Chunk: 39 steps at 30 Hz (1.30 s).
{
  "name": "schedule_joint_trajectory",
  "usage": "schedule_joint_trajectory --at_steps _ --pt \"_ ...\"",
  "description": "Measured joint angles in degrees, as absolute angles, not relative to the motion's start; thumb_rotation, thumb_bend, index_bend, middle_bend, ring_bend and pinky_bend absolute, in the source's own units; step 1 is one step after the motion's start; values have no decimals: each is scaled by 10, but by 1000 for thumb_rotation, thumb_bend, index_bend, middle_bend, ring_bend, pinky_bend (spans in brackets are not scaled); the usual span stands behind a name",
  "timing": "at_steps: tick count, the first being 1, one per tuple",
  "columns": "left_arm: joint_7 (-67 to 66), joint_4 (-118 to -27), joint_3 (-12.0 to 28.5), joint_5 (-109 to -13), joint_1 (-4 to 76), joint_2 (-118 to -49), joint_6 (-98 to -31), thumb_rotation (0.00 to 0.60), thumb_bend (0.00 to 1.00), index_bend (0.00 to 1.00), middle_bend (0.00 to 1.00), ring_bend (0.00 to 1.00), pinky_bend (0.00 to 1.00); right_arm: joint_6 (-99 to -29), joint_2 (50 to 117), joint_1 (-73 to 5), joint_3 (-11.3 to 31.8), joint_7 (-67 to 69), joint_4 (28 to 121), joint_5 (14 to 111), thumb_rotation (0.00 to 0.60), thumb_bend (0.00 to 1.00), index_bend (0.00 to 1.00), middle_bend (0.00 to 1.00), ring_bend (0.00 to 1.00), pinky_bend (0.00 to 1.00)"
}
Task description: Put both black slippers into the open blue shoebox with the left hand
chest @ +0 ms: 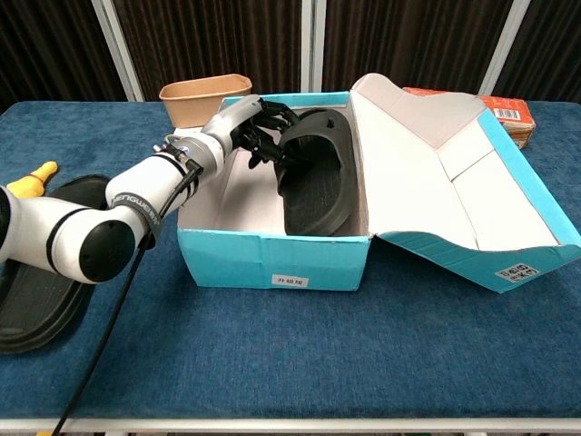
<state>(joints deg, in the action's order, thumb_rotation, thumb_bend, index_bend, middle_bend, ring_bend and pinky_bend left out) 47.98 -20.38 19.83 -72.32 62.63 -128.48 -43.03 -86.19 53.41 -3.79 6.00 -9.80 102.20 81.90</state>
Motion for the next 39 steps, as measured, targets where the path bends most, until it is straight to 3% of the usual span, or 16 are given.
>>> schedule_joint_trajectory --at_steps 3,10,12,15,23,28,39 --pt "462 -201 199 -721 628 -1288 -425 600 0 464 523 579 678 -861 534 -38 60 -99 1023 820 600 75 56 67 0 60" --pt "411 -203 193 -721 627 -1295 -418 600 0 139 175 218 492 -862 533 -37 59 -98 1024 819 600 76 56 66 0 61" --pt "398 -205 194 -719 626 -1297 -420 600 0 92 76 118 412 -862 532 -37 59 -97 1024 820 600 76 56 66 0 60" --pt "376 -208 197 -716 625 -1299 -429 600 0 70 5 31 329 -862 531 -37 59 -95 1024 821 600 76 56 66 0 61" --pt "326 -241 202 -715 614 -1281 -471 600 0 63 0 2 284 -865 531 -34 57 -86 1020 826 600 79 56 65 0 61" --pt "278 -308 202 -709 600 -1241 -469 600 0 62 0 0 262 -865 533 -34 55 -77 1014 832 600 81 56 63 0 60" --pt "114 -620 193 -666 535 -1068 -468 600 0 67 0 1 285 -870 535 -32 52 -59 1004 845 600 89 56 63 0 61"
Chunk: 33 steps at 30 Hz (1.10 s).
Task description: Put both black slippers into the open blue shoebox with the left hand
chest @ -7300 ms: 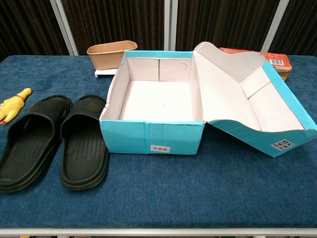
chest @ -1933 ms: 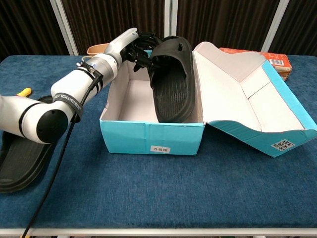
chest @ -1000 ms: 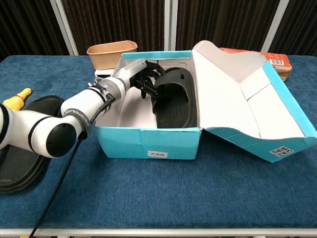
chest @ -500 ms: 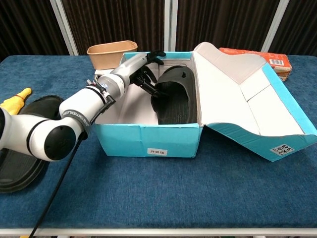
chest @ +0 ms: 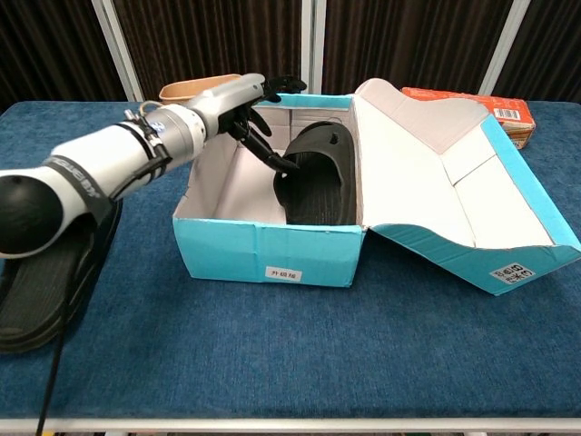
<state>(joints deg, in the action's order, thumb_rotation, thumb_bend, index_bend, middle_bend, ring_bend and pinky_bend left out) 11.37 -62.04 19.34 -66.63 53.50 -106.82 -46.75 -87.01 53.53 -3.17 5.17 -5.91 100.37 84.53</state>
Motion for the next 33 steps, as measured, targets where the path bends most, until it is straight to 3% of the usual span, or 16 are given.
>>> schedule_joint_trajectory --at_steps 4,6,8,12,19,25,33 --pt "43 -737 191 -643 502 -979 -491 600 0 152 47 124 385 -873 536 -31 51 -51 999 852 600 89 56 63 0 60" --pt "6 -779 189 -626 482 -925 -505 600 0 251 121 287 489 -874 536 -31 51 -48 996 853 600 89 56 63 0 61" --pt "-28 -805 185 -604 466 -882 -513 600 0 274 155 403 577 -873 536 -32 51 -44 993 855 600 89 56 63 0 60" --pt "-93 -845 169 -528 440 -791 -504 600 0 266 159 514 659 -870 539 -35 51 -37 986 860 600 89 56 63 0 61" --pt "-123 -914 108 -446 415 -696 -432 600 0 148 144 554 688 -861 545 -43 51 -29 978 866 600 89 55 63 0 60" --pt "-154 -945 53 -413 415 -693 -412 600 0 112 112 563 689 -856 545 -47 50 -28 976 867 600 90 56 63 0 60" --pt "-206 -938 22 -324 448 -718 -421 600 0 109 103 567 690 -857 546 -44 48 -22 972 864 600 90 56 63 0 60"
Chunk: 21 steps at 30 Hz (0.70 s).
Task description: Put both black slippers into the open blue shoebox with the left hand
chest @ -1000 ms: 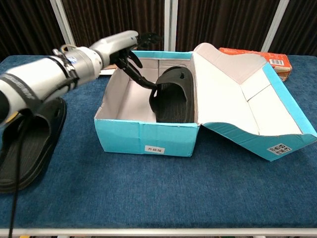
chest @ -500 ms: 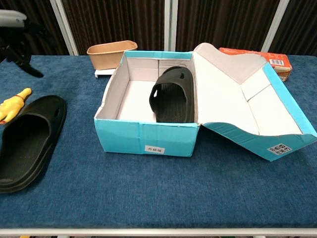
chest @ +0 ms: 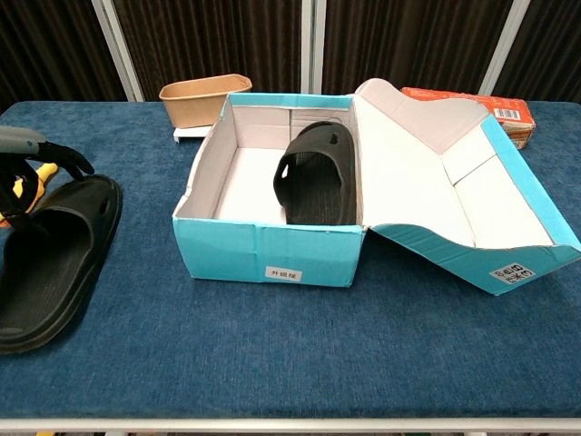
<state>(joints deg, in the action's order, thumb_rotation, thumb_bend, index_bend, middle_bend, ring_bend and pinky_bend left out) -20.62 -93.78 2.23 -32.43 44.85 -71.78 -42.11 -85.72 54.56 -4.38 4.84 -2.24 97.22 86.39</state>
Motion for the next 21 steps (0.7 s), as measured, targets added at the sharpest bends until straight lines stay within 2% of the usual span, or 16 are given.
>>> schedule_joint_trajectory --at_steps 4,6,8,10,14,17,21 --pt "-213 -928 13 -286 465 -727 -414 600 0 136 128 584 697 -857 546 -44 49 -21 971 862 600 91 55 63 0 60" --pt "-213 -916 10 -274 472 -732 -408 600 0 231 234 630 733 -857 546 -44 48 -20 971 862 600 91 56 63 0 61" --pt "-211 -908 10 -269 473 -739 -414 600 0 418 450 725 801 -857 546 -44 48 -21 971 863 600 91 56 63 0 61" --pt "-206 -899 11 -264 473 -748 -427 600 0 501 549 773 830 -857 546 -44 48 -22 972 862 600 90 56 63 0 60" --pt "-195 -887 14 -259 472 -754 -426 600 0 576 623 810 861 -859 546 -43 48 -23 973 863 600 90 56 63 0 61" --pt "-176 -887 25 -265 465 -750 -426 600 0 589 637 814 864 -861 546 -42 48 -24 975 863 600 91 56 63 0 61" --pt "-118 -901 57 -301 444 -726 -464 600 0 591 639 813 864 -864 544 -41 49 -25 977 864 600 90 56 63 0 60"
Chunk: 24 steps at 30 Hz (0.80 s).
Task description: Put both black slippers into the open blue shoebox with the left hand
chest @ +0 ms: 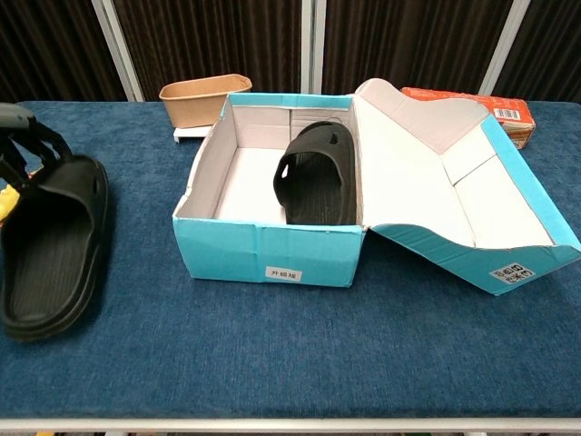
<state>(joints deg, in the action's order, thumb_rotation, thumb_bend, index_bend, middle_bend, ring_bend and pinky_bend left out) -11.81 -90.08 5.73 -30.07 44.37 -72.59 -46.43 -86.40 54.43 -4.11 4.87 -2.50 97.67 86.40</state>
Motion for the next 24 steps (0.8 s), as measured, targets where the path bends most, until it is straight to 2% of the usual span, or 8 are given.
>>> schedule_joint_trajectory --at_steps 6,13,18,24 --pt "-15 -921 119 -366 413 -684 -486 600 0 591 638 807 864 -868 543 -38 48 -27 979 864 600 91 56 63 0 60" --pt "148 -908 192 -465 401 -693 -475 600 0 587 635 760 842 -872 540 -36 47 -35 987 866 600 91 56 63 0 60" --pt "298 -863 230 -577 413 -747 -452 600 0 583 632 744 780 -876 537 -33 47 -43 995 865 600 90 56 63 0 61" --pt "405 -749 244 -713 453 -849 -457 600 0 584 628 726 699 -876 533 -30 47 -55 1006 859 600 91 56 62 0 60"
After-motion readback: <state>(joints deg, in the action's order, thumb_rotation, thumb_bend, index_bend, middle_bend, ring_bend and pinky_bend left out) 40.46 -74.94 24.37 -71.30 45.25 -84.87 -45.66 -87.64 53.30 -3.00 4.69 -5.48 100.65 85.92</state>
